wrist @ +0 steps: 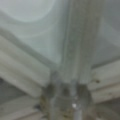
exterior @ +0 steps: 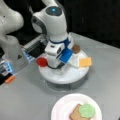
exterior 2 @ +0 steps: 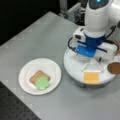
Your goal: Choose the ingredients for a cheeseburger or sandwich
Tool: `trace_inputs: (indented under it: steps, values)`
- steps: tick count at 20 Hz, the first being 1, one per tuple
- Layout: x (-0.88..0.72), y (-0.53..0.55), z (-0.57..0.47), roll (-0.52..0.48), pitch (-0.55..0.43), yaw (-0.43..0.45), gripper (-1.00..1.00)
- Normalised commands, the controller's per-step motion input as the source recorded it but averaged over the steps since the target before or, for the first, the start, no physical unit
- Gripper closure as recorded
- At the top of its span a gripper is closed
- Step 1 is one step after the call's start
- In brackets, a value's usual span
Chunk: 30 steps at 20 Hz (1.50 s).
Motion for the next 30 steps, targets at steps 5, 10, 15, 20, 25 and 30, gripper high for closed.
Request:
trace_inputs:
  steps: [5, 10, 15, 20, 25, 30]
  values:
    - [-0.12, -0.12, 0.00, -0.005, -0.046, 0.258, -1.00]
    - [-0.12, -0.09, -0.03, -0.016, -0.046, 0.241, -1.00]
    - [-0.10, -0.05, -0.05, -0.050, -0.052, 0.206, -1.00]
    - [-0.10, -0.03, -0.06, -0.073, -0.055, 0.276, -1.00]
    - [-0.08, -0.01, -0.06, -0.067, -0.032, 0.390, -1.00]
    - [-0.07, -0.02, -0.04, -0.045, 0.004, 0.424, -1.00]
